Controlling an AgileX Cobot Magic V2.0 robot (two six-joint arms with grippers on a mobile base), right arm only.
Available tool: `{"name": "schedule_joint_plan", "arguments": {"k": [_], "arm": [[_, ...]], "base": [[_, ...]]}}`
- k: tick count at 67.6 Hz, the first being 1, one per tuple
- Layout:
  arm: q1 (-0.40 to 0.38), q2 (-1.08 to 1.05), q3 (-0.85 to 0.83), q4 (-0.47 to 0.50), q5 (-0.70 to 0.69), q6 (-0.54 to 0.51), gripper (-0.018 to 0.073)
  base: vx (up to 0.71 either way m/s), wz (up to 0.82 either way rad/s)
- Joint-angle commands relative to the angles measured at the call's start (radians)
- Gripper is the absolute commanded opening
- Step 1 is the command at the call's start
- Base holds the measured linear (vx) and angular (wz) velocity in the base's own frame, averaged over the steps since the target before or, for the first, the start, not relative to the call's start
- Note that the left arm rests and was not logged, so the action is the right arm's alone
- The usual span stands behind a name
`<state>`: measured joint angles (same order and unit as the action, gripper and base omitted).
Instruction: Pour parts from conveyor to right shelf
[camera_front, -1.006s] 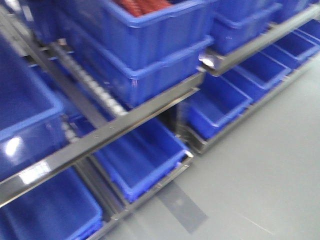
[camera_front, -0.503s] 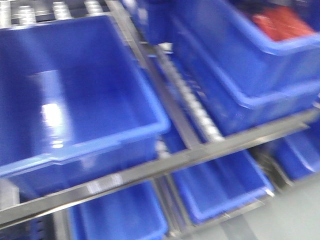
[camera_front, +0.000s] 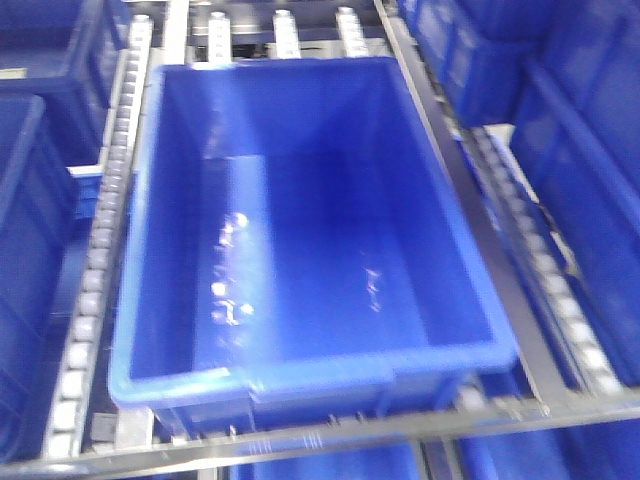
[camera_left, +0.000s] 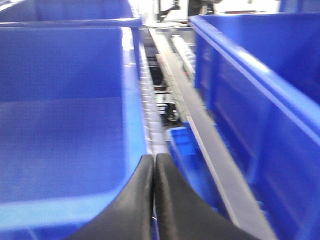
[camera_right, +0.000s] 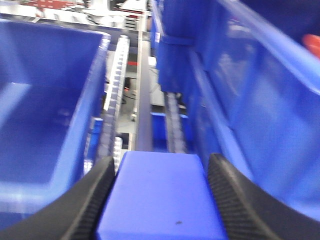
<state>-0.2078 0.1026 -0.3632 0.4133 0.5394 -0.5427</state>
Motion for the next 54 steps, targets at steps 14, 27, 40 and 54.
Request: {"name": "schedule_joint_plan", "arguments": {"k": [14, 27, 40, 54], "arm": [[-0.003, 0.015, -0.026, 0.011, -0.074, -0.003, -0.0006], [-0.003, 0.015, -0.026, 0.011, -0.074, -0.003, -0.0006], [-0.003, 0.015, -0.026, 0.011, -0.074, -0.003, -0.0006], [-0.003, 0.015, -0.026, 0.011, -0.074, -0.003, -0.0006]], "base": [[0.16, 0.19], [0.14, 0.13], [0.09, 0.08], [0.05, 0.03]]}}
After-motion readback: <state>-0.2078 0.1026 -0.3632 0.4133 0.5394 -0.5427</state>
